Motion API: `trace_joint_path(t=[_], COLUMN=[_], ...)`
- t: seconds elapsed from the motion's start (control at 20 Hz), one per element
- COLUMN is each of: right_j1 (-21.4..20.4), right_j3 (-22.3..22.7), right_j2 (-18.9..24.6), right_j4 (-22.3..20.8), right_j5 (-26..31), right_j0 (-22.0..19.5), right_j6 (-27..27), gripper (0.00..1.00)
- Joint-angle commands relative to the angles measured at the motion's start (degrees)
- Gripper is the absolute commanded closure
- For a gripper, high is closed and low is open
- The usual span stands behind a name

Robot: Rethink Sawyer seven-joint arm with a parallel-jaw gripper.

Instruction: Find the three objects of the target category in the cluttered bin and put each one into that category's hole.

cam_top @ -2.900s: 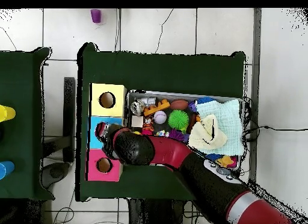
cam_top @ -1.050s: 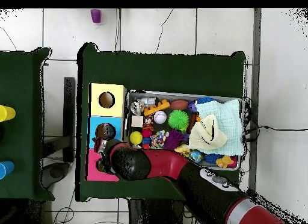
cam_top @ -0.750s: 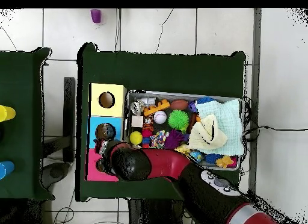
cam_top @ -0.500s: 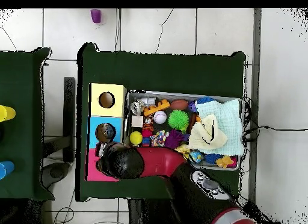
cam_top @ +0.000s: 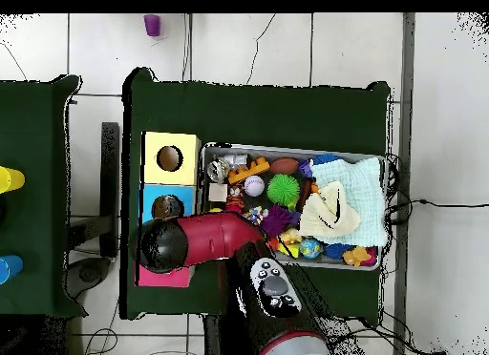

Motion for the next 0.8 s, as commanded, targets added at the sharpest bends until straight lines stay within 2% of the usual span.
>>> trace_joint_path(t=[0.05, 0.35, 0.6, 0.8], right_j1=[1.61, -2.76, -1.23, -2.07], right_j3=[-14.31, -11.96, -13.07, -13.26], right_j2=[-9.79, -9.14, -9.53, -10.91], right_j4=[-4.09, -1.84, -3.0, -4.42], right_j5=[5.0, 8.12, 7.29, 8.53], right_j0=[0.87, -1.04, -1.7, -1.23], right_j6=[8.14, 5.48, 3.54, 2.32], gripper=[0.0, 0.0, 0.0, 0.0])
